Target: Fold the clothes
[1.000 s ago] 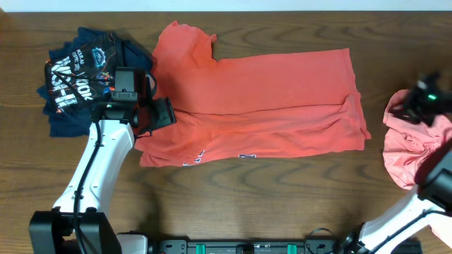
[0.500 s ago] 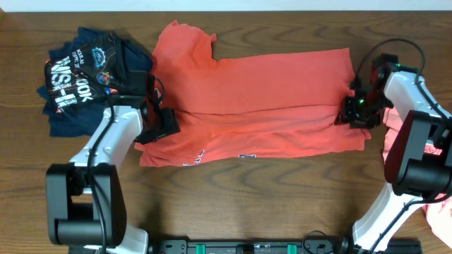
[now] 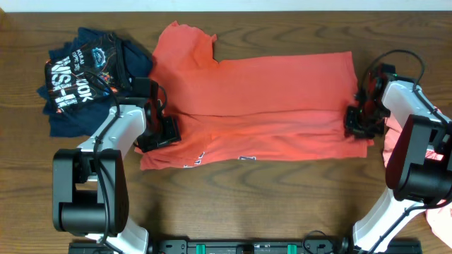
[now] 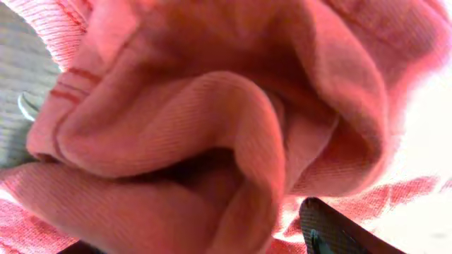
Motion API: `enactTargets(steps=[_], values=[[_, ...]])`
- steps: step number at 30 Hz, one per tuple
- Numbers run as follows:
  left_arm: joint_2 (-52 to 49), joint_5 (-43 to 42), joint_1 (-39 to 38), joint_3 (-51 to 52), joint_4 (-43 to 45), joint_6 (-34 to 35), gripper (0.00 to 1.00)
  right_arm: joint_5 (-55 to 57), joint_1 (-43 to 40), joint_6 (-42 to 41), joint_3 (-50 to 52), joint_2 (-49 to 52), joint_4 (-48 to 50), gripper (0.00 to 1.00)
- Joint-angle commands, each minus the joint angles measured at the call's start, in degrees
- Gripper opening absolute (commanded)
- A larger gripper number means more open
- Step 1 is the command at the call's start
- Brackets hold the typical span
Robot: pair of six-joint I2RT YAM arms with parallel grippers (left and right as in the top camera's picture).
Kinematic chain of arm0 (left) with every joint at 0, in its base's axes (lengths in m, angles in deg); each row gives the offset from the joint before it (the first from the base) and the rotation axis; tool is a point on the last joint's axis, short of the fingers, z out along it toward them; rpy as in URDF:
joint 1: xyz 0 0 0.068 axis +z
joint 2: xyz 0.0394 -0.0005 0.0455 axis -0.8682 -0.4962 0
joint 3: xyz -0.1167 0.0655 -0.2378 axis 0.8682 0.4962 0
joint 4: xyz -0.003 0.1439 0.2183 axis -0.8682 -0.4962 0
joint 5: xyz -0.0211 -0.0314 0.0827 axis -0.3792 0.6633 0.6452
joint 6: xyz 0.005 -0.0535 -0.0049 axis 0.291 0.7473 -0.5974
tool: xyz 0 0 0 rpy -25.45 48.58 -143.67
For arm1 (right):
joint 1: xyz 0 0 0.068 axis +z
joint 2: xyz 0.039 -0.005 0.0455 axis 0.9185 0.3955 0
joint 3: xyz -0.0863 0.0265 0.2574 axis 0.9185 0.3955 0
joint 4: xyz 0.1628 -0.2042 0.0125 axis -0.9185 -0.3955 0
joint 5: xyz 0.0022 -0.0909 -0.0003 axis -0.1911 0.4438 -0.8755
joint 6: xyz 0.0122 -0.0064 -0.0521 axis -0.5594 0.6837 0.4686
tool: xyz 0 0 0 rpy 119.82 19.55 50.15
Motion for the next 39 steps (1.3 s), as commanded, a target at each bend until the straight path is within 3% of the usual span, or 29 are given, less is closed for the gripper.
enactTargets(steps=[1,9,14,18,23,29,39], values=[[-1.73,0.33,0.00,4.42,-2.80,-0.50,0.67,11.58,-0.76,-6.01,2.29,1.53,-1.70,0.26],[-1.68,0.28,0.00,5.11,-13.44,-0.48,0.67,12.81,-3.82,-9.01,2.29,1.01,-5.51,0.23],[1.18,0.35,0.00,2.86,-14.19,-1.68,0.68,10.60,-3.63,-8.94,1.51,-2.25,-5.55,0.25],[6.32,0.35,0.00,-4.63,-13.62,-2.86,0.76,6.69,-3.63,-7.80,-0.70,-7.45,-5.66,0.31],[8.63,0.46,0.00,-14.93,-8.52,-4.48,0.92,-0.90,-3.48,-3.15,-3.76,-14.36,-5.25,0.40],[5.03,0.55,0.04,-16.65,2.93,-6.47,0.92,-5.77,-2.05,1.97,-4.15,-19.76,-4.70,0.48],[-7.30,8.46,1.31,-16.65,14.32,-8.50,0.91,-6.99,-1.31,2.23,-4.09,-20.20,-6.36,0.47]])
